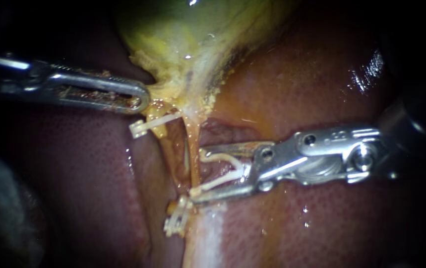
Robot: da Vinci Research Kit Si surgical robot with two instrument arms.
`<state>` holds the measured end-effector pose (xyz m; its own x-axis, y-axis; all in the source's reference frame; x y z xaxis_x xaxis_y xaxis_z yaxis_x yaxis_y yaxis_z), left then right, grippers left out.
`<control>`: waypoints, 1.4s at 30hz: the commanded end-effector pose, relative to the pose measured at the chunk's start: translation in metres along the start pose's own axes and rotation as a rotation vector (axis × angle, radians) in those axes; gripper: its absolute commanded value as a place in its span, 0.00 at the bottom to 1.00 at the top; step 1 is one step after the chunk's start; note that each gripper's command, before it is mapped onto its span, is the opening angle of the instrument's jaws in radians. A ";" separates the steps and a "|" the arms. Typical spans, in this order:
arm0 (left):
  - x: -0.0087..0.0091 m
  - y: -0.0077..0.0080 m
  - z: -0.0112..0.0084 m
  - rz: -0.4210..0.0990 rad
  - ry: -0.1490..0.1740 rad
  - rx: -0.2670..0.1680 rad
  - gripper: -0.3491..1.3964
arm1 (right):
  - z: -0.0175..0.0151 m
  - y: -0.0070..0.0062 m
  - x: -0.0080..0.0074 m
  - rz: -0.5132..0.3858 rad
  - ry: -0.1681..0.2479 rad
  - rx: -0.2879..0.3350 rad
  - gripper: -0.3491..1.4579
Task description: Clipping first clip right tube
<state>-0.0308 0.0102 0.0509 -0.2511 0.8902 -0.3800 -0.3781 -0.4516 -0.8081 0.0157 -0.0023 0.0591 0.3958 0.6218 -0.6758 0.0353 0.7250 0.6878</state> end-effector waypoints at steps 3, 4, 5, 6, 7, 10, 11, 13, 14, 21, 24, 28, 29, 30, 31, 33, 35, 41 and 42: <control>0.0000 0.0000 0.0001 0.000 0.000 0.001 0.00 | 0.0007 0.0001 -0.0005 0.040 0.025 0.019 0.46; 0.0000 0.0000 0.0001 0.000 0.000 0.001 0.00 | 0.0009 0.0001 -0.0007 0.056 0.031 0.024 0.46; 0.0000 0.0000 0.0001 0.000 0.000 0.001 0.00 | 0.0010 0.0001 -0.0009 0.067 0.032 0.025 0.46; 0.0000 0.0000 0.0001 0.000 0.001 0.001 0.00 | 0.0011 0.0001 -0.0010 0.077 0.034 0.027 0.46; 0.0000 0.0000 0.0002 0.000 0.001 0.001 0.00 | 0.0012 0.0001 -0.0012 0.088 0.038 0.030 0.46; 0.0000 0.0000 0.0002 0.000 0.001 0.001 0.00 | 0.0012 -0.0002 -0.0013 0.117 0.054 0.041 0.46; 0.0000 0.0000 0.0002 0.000 0.001 0.001 0.00 | 0.0011 -0.0004 -0.0012 0.123 0.059 0.045 0.46; 0.0000 0.0000 0.0002 0.000 0.001 0.001 0.00 | 0.0011 -0.0009 -0.0011 0.128 0.071 0.062 0.46; 0.0000 0.0000 0.0001 0.000 0.001 0.001 0.00 | 0.0011 -0.0013 -0.0010 0.127 0.070 0.071 0.46; -0.0001 0.0000 0.0001 0.000 0.000 0.001 0.00 | 0.0014 -0.0036 -0.0006 0.117 0.066 0.145 0.45; -0.0001 0.0000 0.0001 0.000 0.000 0.001 0.00 | 0.0014 -0.0041 -0.0004 0.119 0.060 0.162 0.43; -0.0001 0.0000 0.0000 0.000 0.000 0.001 0.00 | 0.0014 -0.0041 -0.0003 0.124 0.058 0.165 0.42; -0.0001 0.0000 0.0000 0.000 0.000 0.001 0.00 | 0.0014 -0.0040 -0.0003 0.136 0.056 0.168 0.41; -0.0001 0.0000 0.0000 0.000 0.000 0.001 0.00 | 0.0013 -0.0040 -0.0003 0.142 0.056 0.165 0.40; -0.0001 0.0000 0.0000 0.000 0.000 0.001 0.00 | 0.0012 -0.0039 -0.0003 0.155 0.057 0.163 0.39; -0.0001 0.0000 0.0000 0.000 0.000 0.001 0.00 | 0.0009 -0.0039 -0.0001 0.185 0.053 0.165 0.35; -0.0001 0.0000 0.0000 0.001 0.000 0.001 0.00 | 0.0007 -0.0039 -0.0001 0.204 0.053 0.164 0.31; -0.0001 0.0000 0.0000 0.001 0.000 0.001 0.00 | 0.0002 -0.0041 -0.0003 0.356 0.034 0.171 0.10; -0.0001 0.0000 0.0000 0.001 0.000 0.001 0.00 | 0.0000 -0.0041 -0.0004 0.385 0.030 0.173 0.03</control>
<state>-0.0307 0.0101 0.0509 -0.2510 0.8900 -0.3806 -0.3788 -0.4521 -0.8075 0.0153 -0.0055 0.0564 0.3844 0.8514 -0.3569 0.0413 0.3703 0.9280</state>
